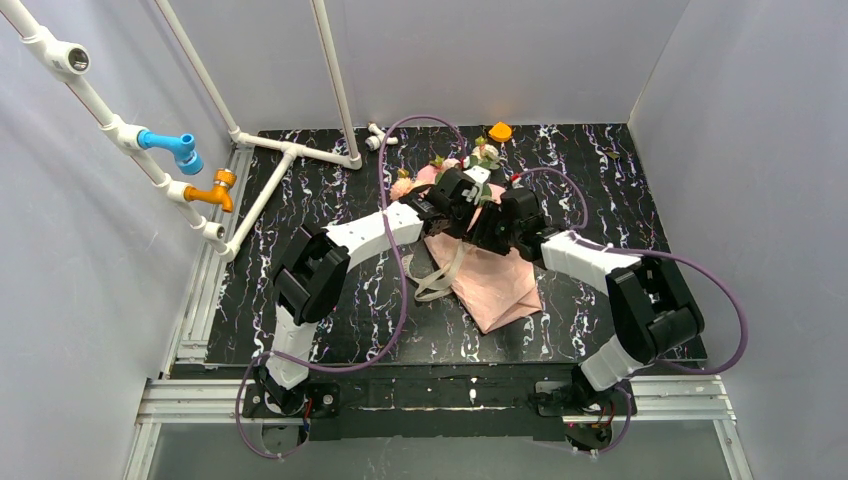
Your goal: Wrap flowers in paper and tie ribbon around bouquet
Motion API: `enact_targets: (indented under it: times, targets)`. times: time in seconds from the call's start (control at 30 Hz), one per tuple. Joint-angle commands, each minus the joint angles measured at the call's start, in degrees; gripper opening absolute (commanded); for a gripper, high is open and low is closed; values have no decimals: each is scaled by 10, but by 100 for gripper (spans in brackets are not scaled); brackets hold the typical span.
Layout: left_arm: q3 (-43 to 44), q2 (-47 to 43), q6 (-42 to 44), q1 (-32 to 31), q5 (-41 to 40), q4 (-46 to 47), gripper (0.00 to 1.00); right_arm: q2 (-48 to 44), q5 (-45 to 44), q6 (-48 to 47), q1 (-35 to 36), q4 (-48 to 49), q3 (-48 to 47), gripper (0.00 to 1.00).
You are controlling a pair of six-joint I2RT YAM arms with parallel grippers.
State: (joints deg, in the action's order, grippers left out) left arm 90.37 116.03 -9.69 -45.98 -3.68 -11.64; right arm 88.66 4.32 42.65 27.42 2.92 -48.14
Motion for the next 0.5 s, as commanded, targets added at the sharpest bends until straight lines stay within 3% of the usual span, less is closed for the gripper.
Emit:
enact_targets:
  times: [0.0,0.37,0.47]
  targets:
    - [10,-26,-4,4,12,-5,0,24,-80,-18,15,-22,-45,53]
    - [-8,-35,-9,15,37,7,0,83,-157,-43,47,-66,-98,50]
    - [-15,-38,-13,20,58,12,0,95,-179,-55,61,-68,-105,40]
